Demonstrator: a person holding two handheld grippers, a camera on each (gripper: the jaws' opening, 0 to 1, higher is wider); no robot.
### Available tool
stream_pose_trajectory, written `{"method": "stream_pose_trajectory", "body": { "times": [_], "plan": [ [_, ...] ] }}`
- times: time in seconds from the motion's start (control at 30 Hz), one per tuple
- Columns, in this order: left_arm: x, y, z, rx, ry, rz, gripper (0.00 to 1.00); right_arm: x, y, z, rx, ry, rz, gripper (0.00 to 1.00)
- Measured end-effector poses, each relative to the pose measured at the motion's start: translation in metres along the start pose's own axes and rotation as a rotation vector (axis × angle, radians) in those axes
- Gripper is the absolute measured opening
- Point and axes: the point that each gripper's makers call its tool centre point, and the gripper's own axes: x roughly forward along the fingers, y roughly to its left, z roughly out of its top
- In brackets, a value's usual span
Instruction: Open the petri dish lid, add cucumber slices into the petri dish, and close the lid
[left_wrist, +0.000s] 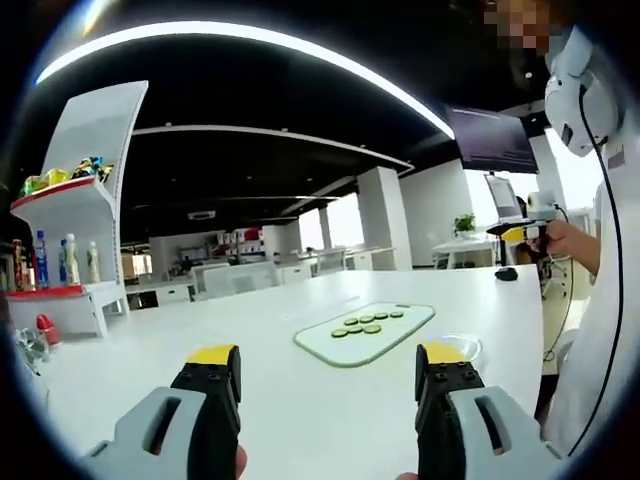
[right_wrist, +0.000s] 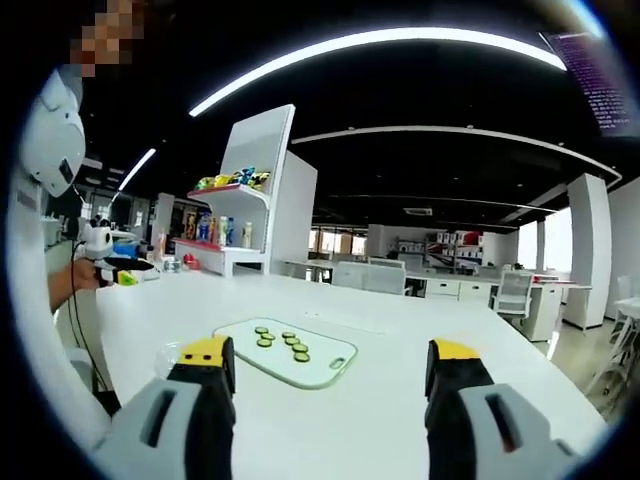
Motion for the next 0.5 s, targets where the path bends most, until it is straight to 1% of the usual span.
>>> {"method": "stream_pose_trajectory", "body": {
  "times": [0.2, 0.37, 0.47, 0.5],
  "plan": [
    [0.003, -0.006, -0.002, -0.008, 0.005, -0.049, 0.71, 0.008, 0.016, -0.003, 0.011, 0.003, 0.085, 0.78],
    [0.005, -0.015, -0.001, -0.041, -0.008, -0.108, 0.71, 0.015, 0.026, -0.004, 0.005, 0.002, 0.126, 0.79],
    [0.005, -0.018, -0.002, -0.042, -0.003, -0.129, 0.72, 0.017, 0.032, -0.004, 0.010, 0.004, 0.151, 0.80],
    [0.005, -0.020, -0.002, -0.038, 0.001, -0.140, 0.72, 0.018, 0.035, -0.005, 0.009, 0.007, 0.169, 0.80]
  ]
}}
